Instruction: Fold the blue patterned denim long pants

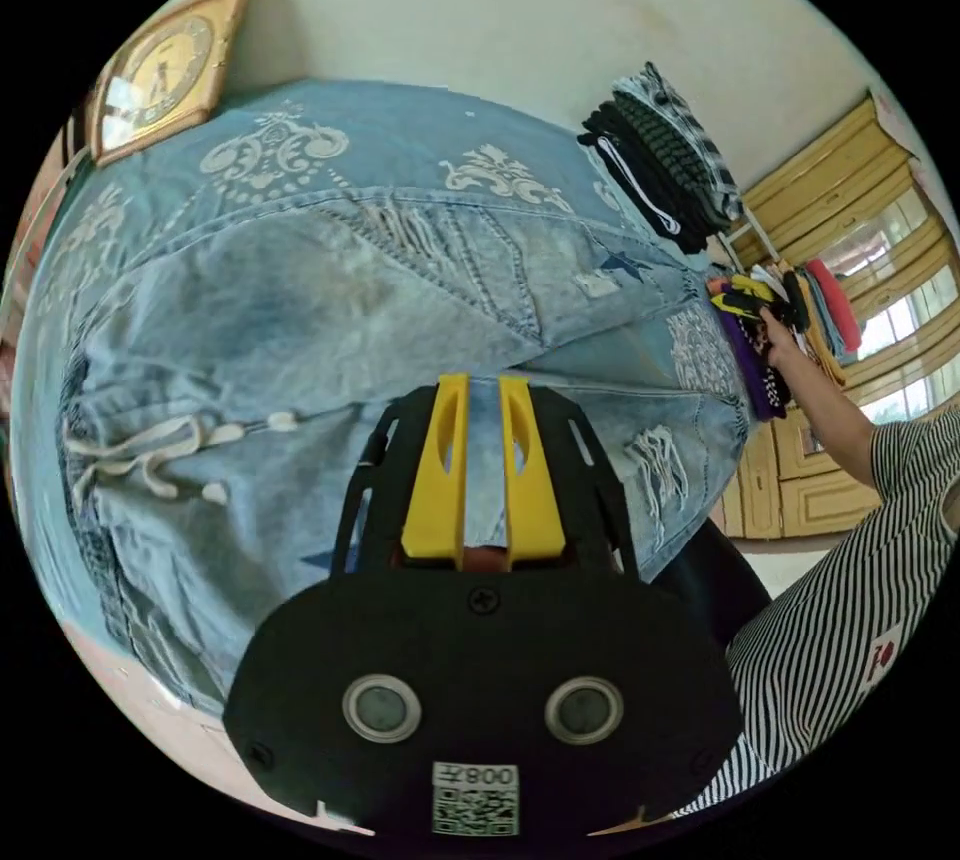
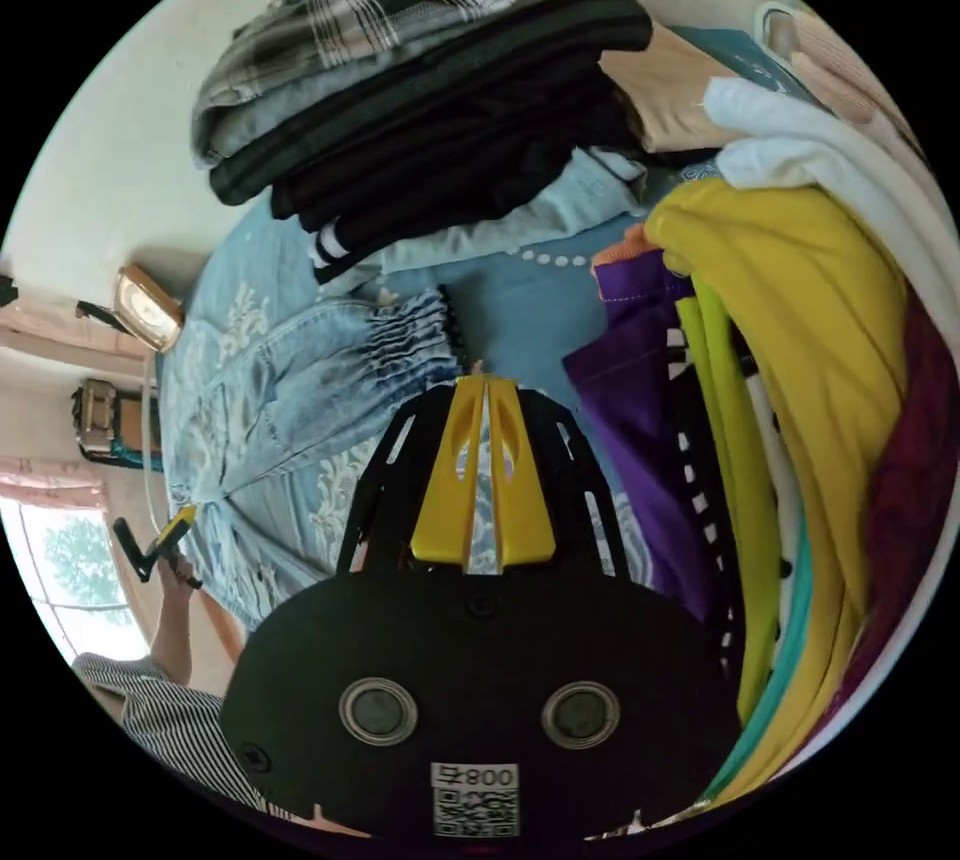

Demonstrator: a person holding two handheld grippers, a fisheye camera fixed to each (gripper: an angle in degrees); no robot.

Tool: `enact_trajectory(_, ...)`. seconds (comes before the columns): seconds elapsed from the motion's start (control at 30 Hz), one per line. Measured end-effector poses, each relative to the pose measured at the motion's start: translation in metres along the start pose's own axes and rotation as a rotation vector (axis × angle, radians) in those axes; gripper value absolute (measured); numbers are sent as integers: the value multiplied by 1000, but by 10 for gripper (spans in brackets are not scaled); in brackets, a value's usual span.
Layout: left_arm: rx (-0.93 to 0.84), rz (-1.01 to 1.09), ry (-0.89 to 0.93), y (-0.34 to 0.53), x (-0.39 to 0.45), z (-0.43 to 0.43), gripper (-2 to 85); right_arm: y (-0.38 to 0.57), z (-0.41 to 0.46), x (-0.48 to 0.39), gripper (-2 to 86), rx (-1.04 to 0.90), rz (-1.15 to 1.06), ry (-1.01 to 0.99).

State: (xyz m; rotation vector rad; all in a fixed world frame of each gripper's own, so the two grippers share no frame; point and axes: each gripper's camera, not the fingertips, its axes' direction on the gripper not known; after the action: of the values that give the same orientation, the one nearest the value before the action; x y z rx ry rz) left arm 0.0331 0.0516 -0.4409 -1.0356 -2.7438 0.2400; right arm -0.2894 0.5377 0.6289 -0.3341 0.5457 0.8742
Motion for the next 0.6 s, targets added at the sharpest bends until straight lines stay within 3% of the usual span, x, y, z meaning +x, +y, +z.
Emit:
enact_trajectory(0.17,136,-267,-95,66,-83,-28,68,32,18,-126,19,-37,-248,-190)
enact_trajectory(0.23,197,-341,-115,82,-111,-36,70,40,48,-227,30,-111,-433,-239)
enact_trajectory(0.6,171,-440,-195,77,-234,6,96,25,165,-619,70,-211,-972,-127)
